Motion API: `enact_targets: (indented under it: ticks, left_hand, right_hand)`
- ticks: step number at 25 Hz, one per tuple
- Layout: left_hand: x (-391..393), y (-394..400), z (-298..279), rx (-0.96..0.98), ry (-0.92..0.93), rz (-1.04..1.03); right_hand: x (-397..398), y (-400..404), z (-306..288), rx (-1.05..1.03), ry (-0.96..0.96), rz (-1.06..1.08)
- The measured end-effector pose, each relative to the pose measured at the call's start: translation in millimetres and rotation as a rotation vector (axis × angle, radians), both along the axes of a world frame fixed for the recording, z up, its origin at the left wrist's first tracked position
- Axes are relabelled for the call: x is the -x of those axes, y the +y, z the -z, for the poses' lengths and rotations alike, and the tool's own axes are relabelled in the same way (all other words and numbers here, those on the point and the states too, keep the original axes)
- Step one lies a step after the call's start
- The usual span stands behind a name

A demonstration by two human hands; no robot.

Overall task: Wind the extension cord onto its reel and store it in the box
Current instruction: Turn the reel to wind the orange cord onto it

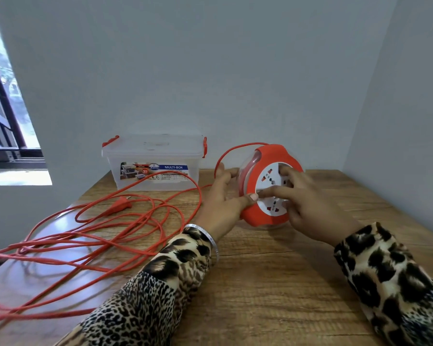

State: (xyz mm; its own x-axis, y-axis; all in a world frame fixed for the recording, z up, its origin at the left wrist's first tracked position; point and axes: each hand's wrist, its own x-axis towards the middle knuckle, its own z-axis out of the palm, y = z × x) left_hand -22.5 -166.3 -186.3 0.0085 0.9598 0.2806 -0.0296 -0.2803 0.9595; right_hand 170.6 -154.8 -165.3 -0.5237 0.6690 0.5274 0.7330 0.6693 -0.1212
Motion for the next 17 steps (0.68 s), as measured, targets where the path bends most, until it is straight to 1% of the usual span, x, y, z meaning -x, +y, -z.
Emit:
enact_targets:
  ticks: [2, 6, 10, 12, 14, 16, 17]
  left_hand:
    - [1.8, -0.4, -1.3, -0.015, 0.040, -0.017]
    - [5.3, -3.7, -3.9, -0.005, 0.035, -0.023]
    - [8.7, -4.4, -5.5, -0.043, 0.067, -0.091]
    - [8.6, -5.8, -5.6, -0.060, 0.098, -0.121]
    - [7.6, -5.4, -3.2, -0.086, 0.113, -0.145]
    - [6.4, -4.0, 0.5, -0.097, 0.124, -0.156]
    - [5.7, -3.0, 2.6, -0.099, 0.131, -0.161]
  right_hand:
    - [0.4, 2.3, -2.0, -0.056, -0.097, 0.017]
    - [0.6, 7.1, -0.5, -0.117, -0.223, 0.077]
    - [6.6, 8.9, 6.1, -0.310, -0.343, 0.147]
    - [8.6, 8.3, 7.2, -0.397, -0.342, 0.183]
    - [10.1, 6.5, 9.0, -0.434, -0.300, 0.196]
    - [12.1, 4.5, 10.5, -0.428, -0.224, 0.217]
    - [13.4, 3.1, 11.5, -0.406, -0.153, 0.237]
